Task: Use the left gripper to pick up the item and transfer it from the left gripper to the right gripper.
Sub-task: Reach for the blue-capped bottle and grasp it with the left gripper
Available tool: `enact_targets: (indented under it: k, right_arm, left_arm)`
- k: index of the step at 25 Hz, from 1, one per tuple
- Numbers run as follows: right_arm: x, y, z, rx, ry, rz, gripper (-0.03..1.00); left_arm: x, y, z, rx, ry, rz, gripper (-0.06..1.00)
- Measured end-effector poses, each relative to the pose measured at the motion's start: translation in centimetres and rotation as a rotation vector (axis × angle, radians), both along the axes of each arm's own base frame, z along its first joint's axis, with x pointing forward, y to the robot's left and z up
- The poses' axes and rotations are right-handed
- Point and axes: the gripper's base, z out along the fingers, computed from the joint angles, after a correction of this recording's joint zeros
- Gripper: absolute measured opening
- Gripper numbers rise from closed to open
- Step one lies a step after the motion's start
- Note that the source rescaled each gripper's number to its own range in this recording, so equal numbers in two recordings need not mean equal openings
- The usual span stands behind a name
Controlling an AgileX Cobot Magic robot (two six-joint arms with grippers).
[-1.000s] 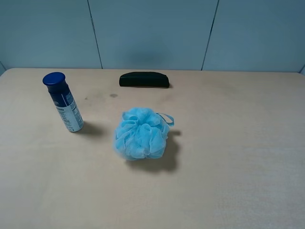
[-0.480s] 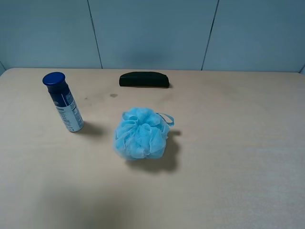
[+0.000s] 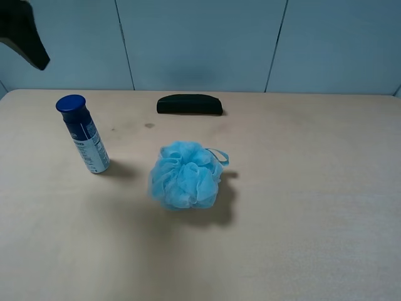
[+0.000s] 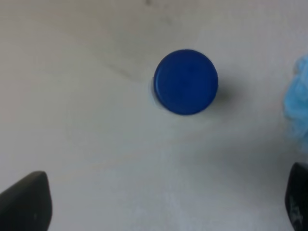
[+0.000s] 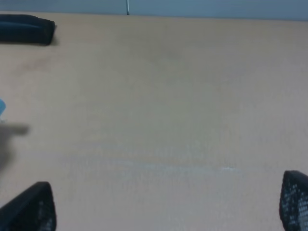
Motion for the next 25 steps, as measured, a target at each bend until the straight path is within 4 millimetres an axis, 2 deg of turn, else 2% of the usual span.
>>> enact_targets:
  k: [6,12,20,25]
  right_arm:
    - [0.0,0.0,0.0,0.000,0.000,0.000,1.00]
    - [0.0,0.0,0.0,0.000,0.000,0.000,1.00]
    - [0.0,0.0,0.0,0.000,0.000,0.000,1.00]
    - [0.0,0.0,0.0,0.000,0.000,0.000,1.00]
  left_arm:
    - [3.3,-1.6,-4.5,0.026,0.154,-0.033,0.94]
    - [4.9,-3.0,-8.0,0.050,0.262,-0.064,0.93]
    - [6.2,-3.2,-10.8,0.083,0.337,-0.070,0.93]
    - [6.8,-3.1,-11.7,0.112,0.327,-0.073,0.86]
